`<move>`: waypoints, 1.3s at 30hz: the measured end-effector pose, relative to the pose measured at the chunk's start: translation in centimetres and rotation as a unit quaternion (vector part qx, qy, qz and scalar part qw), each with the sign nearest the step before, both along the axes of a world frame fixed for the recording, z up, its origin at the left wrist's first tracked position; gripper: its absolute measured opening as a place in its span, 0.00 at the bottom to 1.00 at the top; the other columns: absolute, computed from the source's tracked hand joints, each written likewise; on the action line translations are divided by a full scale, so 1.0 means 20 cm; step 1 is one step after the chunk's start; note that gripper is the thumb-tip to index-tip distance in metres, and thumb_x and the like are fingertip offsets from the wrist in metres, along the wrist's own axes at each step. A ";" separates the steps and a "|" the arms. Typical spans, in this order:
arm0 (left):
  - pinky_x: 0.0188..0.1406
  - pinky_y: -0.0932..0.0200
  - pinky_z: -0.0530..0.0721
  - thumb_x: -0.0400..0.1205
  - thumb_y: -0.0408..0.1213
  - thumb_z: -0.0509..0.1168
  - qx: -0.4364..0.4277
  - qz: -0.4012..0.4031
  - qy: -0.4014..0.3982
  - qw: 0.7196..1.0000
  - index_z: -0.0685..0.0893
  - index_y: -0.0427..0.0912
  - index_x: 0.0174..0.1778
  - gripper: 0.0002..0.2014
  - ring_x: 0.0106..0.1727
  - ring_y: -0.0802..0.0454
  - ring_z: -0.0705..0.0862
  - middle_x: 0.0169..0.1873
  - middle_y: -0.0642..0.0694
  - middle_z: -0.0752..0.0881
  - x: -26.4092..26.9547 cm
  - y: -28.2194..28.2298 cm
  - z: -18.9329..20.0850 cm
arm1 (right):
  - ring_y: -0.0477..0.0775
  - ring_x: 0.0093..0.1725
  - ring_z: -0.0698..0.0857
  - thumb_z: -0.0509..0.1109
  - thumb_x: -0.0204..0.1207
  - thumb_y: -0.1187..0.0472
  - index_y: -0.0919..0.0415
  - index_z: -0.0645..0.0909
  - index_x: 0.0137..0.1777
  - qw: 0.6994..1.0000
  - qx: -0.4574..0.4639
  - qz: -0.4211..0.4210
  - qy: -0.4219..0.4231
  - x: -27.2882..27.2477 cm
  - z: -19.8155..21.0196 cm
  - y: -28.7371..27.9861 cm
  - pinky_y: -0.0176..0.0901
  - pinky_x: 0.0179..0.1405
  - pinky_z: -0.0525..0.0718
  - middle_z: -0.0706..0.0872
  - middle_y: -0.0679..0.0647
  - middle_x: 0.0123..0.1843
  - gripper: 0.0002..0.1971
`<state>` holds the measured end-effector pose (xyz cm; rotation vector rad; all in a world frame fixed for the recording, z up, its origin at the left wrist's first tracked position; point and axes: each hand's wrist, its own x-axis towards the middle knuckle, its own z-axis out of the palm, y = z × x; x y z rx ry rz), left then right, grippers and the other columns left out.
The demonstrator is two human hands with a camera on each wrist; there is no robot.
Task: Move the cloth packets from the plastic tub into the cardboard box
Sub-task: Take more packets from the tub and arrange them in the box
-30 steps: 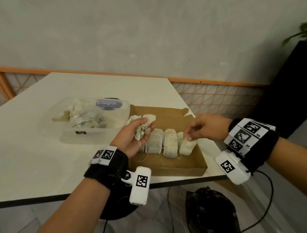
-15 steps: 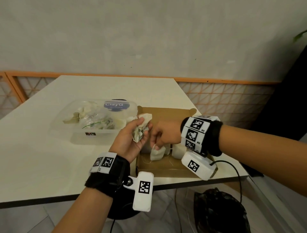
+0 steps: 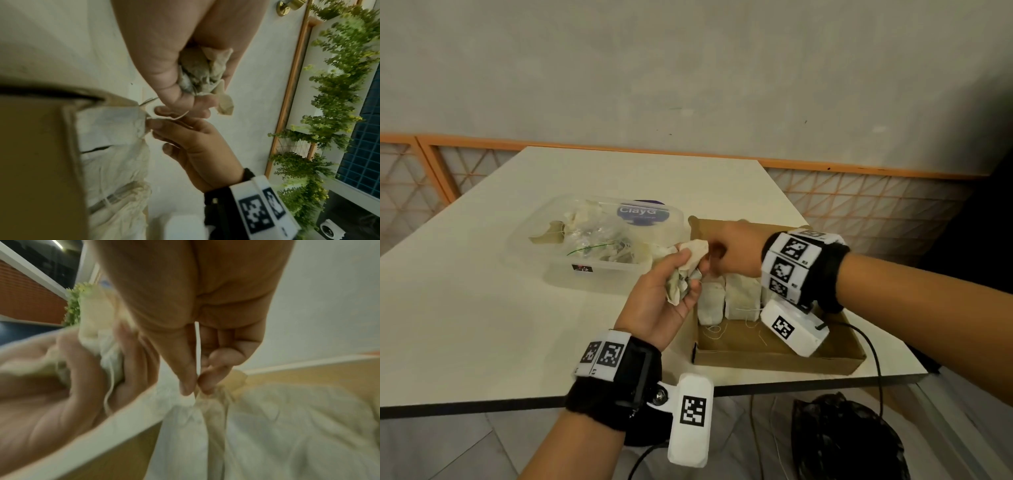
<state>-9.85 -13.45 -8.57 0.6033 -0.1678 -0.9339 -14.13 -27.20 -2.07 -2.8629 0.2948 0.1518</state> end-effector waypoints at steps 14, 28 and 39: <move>0.25 0.65 0.85 0.71 0.35 0.67 0.021 -0.033 0.167 0.985 0.81 0.34 0.53 0.15 0.35 0.49 0.88 0.40 0.39 0.86 0.07 0.05 -0.18 | 0.47 0.70 0.75 0.61 0.82 0.63 0.56 0.77 0.69 0.981 0.190 -0.034 0.026 -0.30 -0.34 0.08 0.33 0.71 0.65 0.80 0.50 0.70 0.17; 0.19 0.72 0.76 0.74 0.34 0.70 0.074 -0.001 -0.053 0.996 0.83 0.44 0.47 0.07 0.29 0.58 0.78 0.36 0.45 0.82 0.02 0.06 -0.23 | 0.43 0.29 0.79 0.75 0.67 0.44 0.58 0.82 0.42 0.832 0.453 -0.223 -0.231 -0.23 -0.35 0.23 0.33 0.27 0.75 0.82 0.48 0.31 0.17; 0.19 0.71 0.79 0.82 0.35 0.62 0.048 0.003 0.036 0.998 0.82 0.40 0.49 0.05 0.35 0.54 0.84 0.41 0.42 0.84 0.03 0.09 -0.21 | 0.48 0.33 0.82 0.67 0.74 0.74 0.62 0.77 0.38 0.637 0.644 -0.241 -0.348 -0.25 -0.36 0.21 0.32 0.21 0.77 0.84 0.56 0.38 0.08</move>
